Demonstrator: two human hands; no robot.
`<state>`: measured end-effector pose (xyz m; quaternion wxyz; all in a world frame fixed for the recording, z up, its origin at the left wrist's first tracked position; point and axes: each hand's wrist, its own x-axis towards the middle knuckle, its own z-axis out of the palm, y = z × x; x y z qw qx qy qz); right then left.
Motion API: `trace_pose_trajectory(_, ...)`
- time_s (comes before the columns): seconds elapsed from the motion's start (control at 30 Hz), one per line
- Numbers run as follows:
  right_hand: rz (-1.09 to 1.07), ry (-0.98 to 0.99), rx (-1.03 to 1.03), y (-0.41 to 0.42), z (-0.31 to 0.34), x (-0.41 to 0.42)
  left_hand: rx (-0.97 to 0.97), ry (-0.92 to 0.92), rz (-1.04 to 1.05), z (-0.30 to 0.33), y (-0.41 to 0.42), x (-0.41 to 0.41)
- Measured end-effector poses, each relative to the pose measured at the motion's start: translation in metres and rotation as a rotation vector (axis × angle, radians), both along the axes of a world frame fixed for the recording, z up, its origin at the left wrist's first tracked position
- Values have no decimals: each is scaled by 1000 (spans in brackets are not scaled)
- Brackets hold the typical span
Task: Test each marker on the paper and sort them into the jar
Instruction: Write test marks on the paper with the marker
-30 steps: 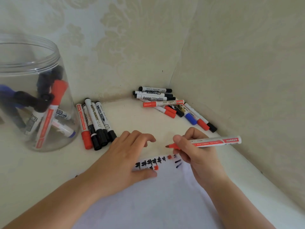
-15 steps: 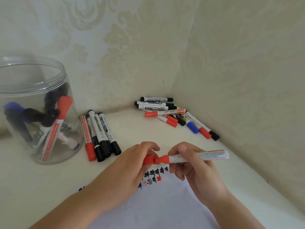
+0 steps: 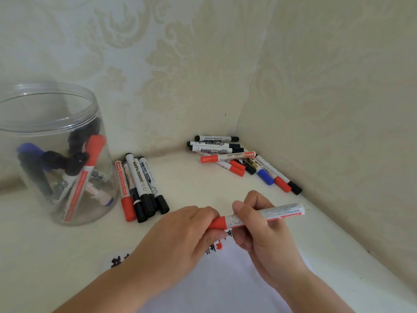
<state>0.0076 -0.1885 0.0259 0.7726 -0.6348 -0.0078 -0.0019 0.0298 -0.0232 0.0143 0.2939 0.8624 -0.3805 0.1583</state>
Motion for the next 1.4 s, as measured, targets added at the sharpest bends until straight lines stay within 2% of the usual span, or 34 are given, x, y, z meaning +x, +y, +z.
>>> trace_pose_trajectory(0.1, -23, -19, 2, 5, 4, 0, -57, -16, 12, 4, -2, -2)
trace_pose_trajectory(0.23, 72, -49, -8, 11, 10, 2, -207, 84, 0, 10, -2, -3)
trace_pose_trajectory(0.3, 83, -41, -107, 8, 15, 7, -333, 83, 34, 19, 6, -1)
trace_pose_trajectory(0.37, 30, 7, -368, 2, 16, 11, -487, 62, 90, 34, 18, 2)
trace_pose_trajectory(0.43, -7, 0, -715, -4, 13, 16, -647, 5, 130, 53, 32, 3)
trace_pose_trajectory(0.5, 33, -61, -1089, -7, 10, 20, -748, -120, 166, 75, 49, 2)
trace_pose_trajectory(0.57, 69, -111, -1301, -3, 10, 25, -827, -251, 229, 96, 69, 0)
trace_pose_trajectory(0.63, 62, -168, -1291, 9, 17, 31, -838, -416, 354, 116, 92, -2)
trace_pose_trajectory(0.7, 37, -268, -1167, 29, 29, 37, -773, -568, 487, 133, 112, -4)
trace_pose_trajectory(0.83, -9, -462, -919, 74, 55, 50, -457, -731, 699, 151, 140, 0)
trace_pose_trajectory(0.9, -32, -471, -834, 88, 60, 57, -266, -686, 743, 153, 146, 6)
trace_pose_trajectory(1.03, -61, -359, -733, 96, 53, 71, 124, -444, 760, 141, 146, 21)
trace_pose_trajectory(1.13, -65, -302, -748, 95, 43, 76, 293, -214, 783, 129, 140, 25)
trace_pose_trajectory(1.2, -59, -297, -723, 92, 38, 78, 369, -180, 773, 123, 135, 25)
trace_pose_trajectory(1.27, -61, -294, -724, 86, 34, 79, 283, -274, 731, 122, 126, 21)
trace_pose_trajectory(1.33, -83, -283, -761, 73, 30, 83, 33, -406, 593, 121, 111, 15)
trace_pose_trajectory(1.4, -122, -256, -835, 53, 25, 89, -155, -377, 386, 113, 89, 14)
